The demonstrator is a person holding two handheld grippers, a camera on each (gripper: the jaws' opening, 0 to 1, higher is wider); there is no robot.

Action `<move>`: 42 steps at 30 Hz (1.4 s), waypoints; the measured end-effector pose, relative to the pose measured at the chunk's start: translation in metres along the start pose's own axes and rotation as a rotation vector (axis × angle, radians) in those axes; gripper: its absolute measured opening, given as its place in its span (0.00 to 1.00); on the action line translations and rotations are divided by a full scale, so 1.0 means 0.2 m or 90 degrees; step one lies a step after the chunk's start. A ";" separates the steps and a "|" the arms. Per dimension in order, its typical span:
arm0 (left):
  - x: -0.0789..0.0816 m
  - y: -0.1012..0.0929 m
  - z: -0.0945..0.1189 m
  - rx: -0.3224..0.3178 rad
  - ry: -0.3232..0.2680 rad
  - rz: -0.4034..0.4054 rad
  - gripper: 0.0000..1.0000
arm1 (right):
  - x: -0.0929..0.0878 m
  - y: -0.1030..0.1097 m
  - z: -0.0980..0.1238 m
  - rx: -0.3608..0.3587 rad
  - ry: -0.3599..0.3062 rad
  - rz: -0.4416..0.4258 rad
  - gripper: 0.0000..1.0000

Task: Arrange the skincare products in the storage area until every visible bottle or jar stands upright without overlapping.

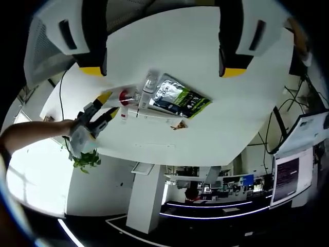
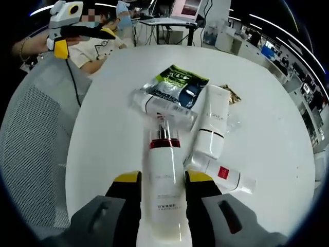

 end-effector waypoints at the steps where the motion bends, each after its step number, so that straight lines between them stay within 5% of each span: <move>1: 0.00 0.00 0.00 0.000 0.000 0.000 0.83 | -0.01 -0.01 -0.01 0.002 0.005 0.005 0.33; 22: 0.00 -0.01 0.00 -0.003 0.003 0.001 0.83 | 0.02 0.00 -0.11 0.038 0.061 0.035 0.31; 42: 0.00 -0.01 0.00 -0.011 0.009 -0.002 0.83 | 0.01 -0.01 -0.12 0.031 0.061 0.014 0.29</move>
Point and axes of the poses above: the point that each gripper's makers call its tool centre point, and the gripper's own axes: z roughly backward along the fingers, y roughly to its left, x roughly out of its top, the point moved 5 cm from there along z, roughly backward along the fingers, and after that the axes turned 10 degrees about -y, right-handed, at the moved point
